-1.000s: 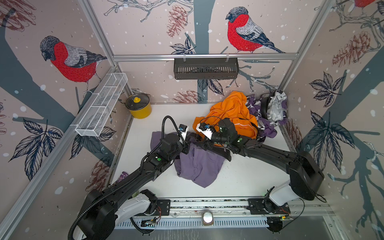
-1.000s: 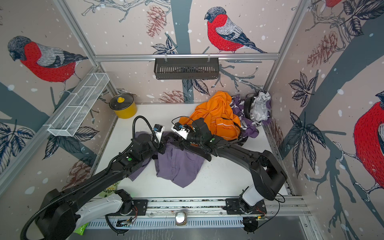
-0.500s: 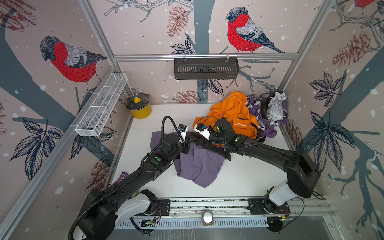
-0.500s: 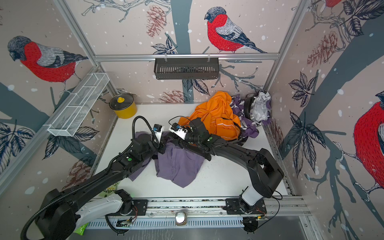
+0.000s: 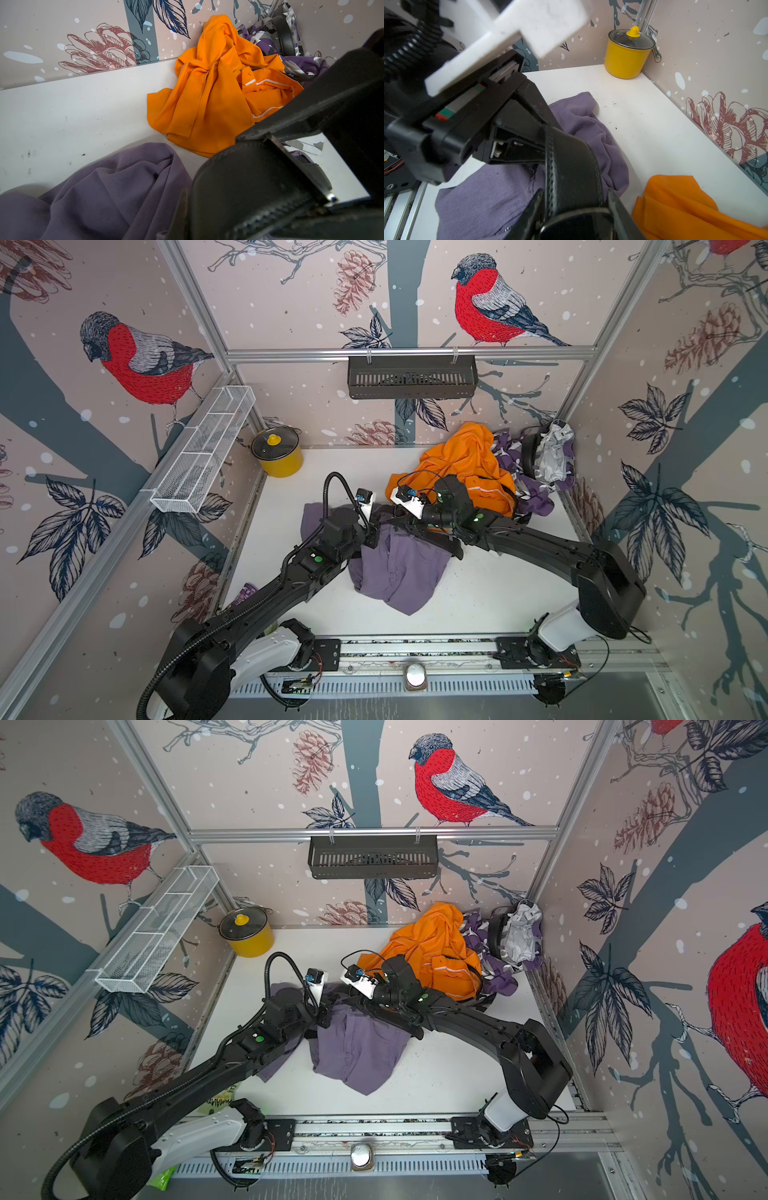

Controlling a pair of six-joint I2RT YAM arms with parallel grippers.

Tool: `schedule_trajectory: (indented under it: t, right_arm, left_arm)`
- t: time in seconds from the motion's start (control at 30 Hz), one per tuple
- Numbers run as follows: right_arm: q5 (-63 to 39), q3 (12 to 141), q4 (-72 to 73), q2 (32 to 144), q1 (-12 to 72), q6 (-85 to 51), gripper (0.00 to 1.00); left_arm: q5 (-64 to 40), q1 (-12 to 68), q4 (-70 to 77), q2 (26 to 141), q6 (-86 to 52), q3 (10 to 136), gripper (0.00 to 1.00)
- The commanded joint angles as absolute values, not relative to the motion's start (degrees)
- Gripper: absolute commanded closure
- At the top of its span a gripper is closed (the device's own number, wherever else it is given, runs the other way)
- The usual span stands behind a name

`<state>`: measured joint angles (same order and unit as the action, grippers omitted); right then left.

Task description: Remove the belt from the trousers

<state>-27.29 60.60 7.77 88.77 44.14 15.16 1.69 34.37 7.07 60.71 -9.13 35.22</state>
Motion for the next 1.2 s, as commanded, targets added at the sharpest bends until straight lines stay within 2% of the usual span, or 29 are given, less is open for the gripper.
schedule_trajectory:
  t: [0.0, 0.1, 0.27, 1.0, 1.17]
  right_arm:
    - [-27.72, 60.03, 7.04, 87.83, 43.6, 14.77, 0.86]
    - [-28.47, 59.21, 7.04, 87.25, 43.0, 14.0, 0.95]
    - [-29.49, 58.56, 5.79, 87.1, 42.02, 13.36, 0.98]
    - [-30.52, 53.9, -1.55, 81.79, 33.14, 12.1, 1.0]
    - [-30.67, 54.25, -2.81, 81.45, 32.17, 12.18, 1.0]
  left_arm:
    - [5.9, 33.76, 5.65, 60.56, -11.78, 34.85, 1.0]
    - [6.82, 32.65, 5.56, 60.25, -13.69, 34.3, 1.0]
    - [6.7, 28.48, 6.32, 58.24, -18.0, 32.53, 1.0]
    - [6.03, 10.82, 6.76, 49.23, -36.26, 24.79, 1.0]
    - [7.42, 9.67, 8.74, 47.21, -38.29, 21.88, 1.0]
